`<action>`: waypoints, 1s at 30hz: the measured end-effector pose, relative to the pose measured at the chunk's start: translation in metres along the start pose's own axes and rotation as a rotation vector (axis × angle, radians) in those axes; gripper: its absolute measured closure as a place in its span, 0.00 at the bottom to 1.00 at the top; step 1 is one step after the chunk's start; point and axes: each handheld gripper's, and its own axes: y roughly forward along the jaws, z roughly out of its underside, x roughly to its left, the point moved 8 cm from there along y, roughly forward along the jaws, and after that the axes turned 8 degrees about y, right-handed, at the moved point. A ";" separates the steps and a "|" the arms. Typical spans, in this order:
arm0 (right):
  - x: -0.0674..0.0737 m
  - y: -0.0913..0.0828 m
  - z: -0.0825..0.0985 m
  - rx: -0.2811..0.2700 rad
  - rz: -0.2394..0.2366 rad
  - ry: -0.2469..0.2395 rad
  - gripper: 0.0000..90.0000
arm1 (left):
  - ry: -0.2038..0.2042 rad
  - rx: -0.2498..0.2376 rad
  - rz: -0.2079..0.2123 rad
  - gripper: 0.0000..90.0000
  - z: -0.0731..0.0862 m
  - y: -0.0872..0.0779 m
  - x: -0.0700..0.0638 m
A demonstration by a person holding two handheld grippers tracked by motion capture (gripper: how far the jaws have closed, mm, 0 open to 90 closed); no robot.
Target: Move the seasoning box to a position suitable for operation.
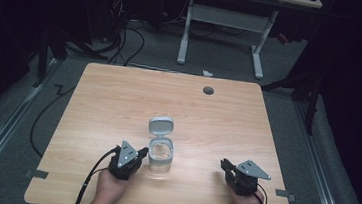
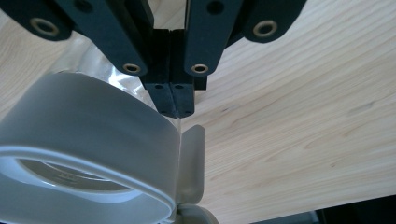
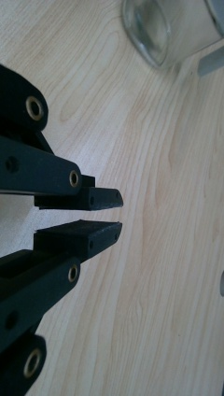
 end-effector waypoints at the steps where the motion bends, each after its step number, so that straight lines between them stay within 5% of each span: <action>1: 0.000 0.000 0.000 0.000 0.000 0.000 0.92 | 0.000 0.000 0.000 1.00 0.000 0.000 0.000; 7: 0.000 -0.001 -0.001 -0.016 -0.006 0.018 0.89 | 0.001 0.010 0.000 0.97 0.002 0.002 0.002; 11: 0.002 0.000 0.004 -0.008 0.001 0.006 0.91 | -0.019 0.014 -0.009 0.95 -0.001 -0.022 0.011; 15: 0.012 -0.002 -0.002 -0.024 -0.019 -0.010 0.92 | -0.046 0.039 0.077 0.98 0.005 -0.037 -0.008; 18: 0.022 0.002 -0.007 -0.020 -0.053 -0.005 0.92 | -0.037 0.057 0.100 0.98 0.012 -0.039 -0.018; 22: 0.035 0.013 -0.019 -0.019 -0.073 -0.031 0.89 | -0.025 0.093 0.183 0.99 0.022 -0.044 -0.045; 30: 0.048 0.023 -0.035 -0.021 -0.076 -0.049 0.88 | -0.043 0.100 0.160 0.99 0.028 -0.031 -0.044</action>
